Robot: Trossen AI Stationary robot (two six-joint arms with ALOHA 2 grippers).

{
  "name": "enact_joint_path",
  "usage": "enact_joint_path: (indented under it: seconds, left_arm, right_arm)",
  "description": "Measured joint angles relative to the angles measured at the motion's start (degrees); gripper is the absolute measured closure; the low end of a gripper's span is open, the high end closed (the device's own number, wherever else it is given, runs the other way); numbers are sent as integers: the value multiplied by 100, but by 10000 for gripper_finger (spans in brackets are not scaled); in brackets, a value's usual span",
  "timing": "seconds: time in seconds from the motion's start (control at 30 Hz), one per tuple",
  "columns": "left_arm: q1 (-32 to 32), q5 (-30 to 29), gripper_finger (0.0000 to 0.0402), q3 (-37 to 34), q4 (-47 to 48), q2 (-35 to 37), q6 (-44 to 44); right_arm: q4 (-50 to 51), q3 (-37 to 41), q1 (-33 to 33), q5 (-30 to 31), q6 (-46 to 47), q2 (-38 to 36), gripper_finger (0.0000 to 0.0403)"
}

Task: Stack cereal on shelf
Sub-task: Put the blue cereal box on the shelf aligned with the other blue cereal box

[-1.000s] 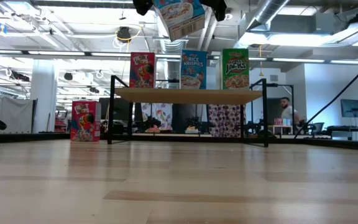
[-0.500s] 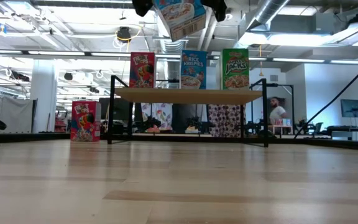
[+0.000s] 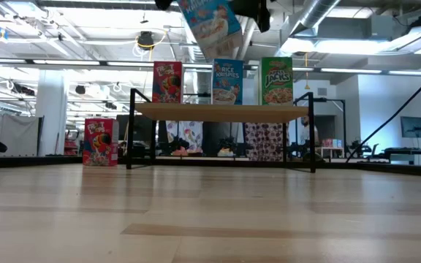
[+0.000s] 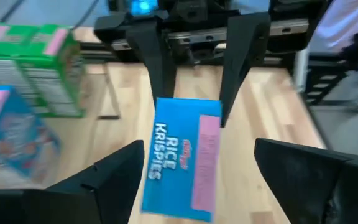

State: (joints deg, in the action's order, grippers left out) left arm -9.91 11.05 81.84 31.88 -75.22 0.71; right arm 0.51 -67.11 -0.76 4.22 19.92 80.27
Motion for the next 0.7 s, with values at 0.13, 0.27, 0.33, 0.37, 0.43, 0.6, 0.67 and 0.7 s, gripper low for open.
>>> enact_joint_path:
  seconds: [0.13, 0.27, 0.33, 0.37, 0.43, 0.6, 0.67, 0.7]
  left_arm:
    - [2, -562, 108, 370, 601, 2, 238]
    - [0, -805, 108, 613, 899, 7, 315]
    - [0, -805, 108, 625, 925, 7, 317]
    - [0, -805, 108, 625, 954, 21, 317]
    - [2, -798, 108, 626, 986, 52, 317]
    - [0, -802, 108, 634, 1200, 66, 318]
    - [0, -802, 108, 634, 1253, 70, 318]
    - [0, -801, 108, 633, 1283, 70, 318]
  right_arm:
    - [25, 0, -25, 73, -71, 0, 176]
    - [97, 0, -99, 58, -74, 0, 176]
    - [80, 0, -165, 58, -76, -5, 176]
    - [118, 1, -193, 58, -83, -44, 176]
    - [128, 9, -262, 60, -92, -168, 176]
    - [301, 0, -468, 44, -259, -705, 176]
    - [380, 0, -550, 66, -405, -939, 176]
    - [413, 0, -585, 113, -494, -1063, 176]
